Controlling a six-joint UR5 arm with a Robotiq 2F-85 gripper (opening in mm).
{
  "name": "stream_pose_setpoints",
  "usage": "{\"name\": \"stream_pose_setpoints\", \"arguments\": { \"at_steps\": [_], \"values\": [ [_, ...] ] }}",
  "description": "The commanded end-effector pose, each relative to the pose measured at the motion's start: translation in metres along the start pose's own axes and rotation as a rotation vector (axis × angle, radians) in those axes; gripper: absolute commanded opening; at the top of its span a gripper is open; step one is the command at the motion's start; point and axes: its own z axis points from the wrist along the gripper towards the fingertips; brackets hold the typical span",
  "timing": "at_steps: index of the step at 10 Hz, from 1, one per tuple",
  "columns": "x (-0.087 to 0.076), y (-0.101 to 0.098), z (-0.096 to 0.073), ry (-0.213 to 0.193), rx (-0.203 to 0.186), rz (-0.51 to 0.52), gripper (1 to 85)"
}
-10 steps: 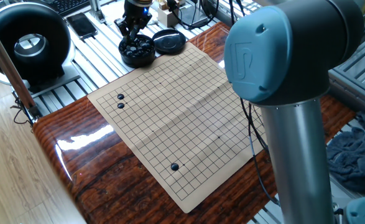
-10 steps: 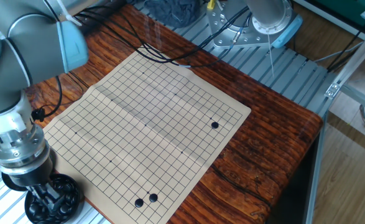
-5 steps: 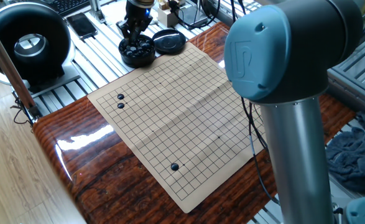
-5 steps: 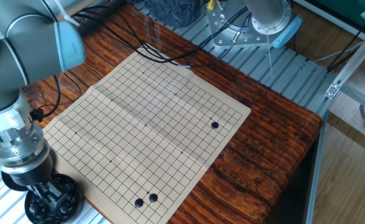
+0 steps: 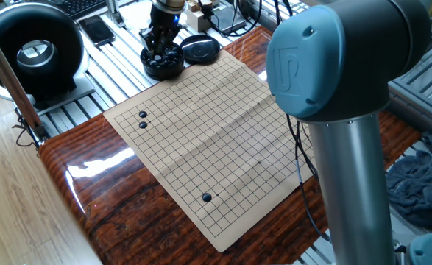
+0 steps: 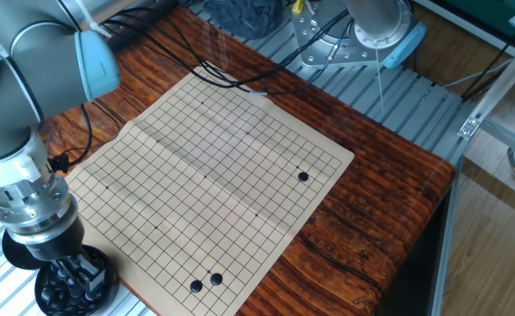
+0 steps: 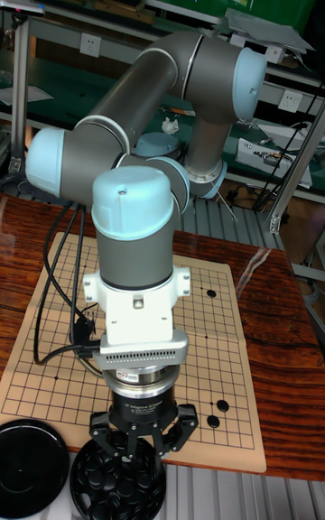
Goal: Play the first move as black on the 3-4 point in the upper right corner of the Go board
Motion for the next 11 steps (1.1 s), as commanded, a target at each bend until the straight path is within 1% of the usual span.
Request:
{"name": "stream_pose_setpoints", "arguments": {
  "at_steps": [1,3,4,8,11],
  "values": [
    [0.0,0.002,0.002,-0.007,-0.017,0.014,31.7],
    [-0.002,-0.004,0.004,-0.016,-0.001,0.006,31.7],
    [-0.005,-0.009,0.005,-0.028,0.015,0.006,31.3],
    [-0.017,-0.015,0.01,-0.073,0.019,-0.002,31.3],
    [-0.019,-0.014,0.011,-0.078,0.011,-0.013,31.3]
  ]
}}
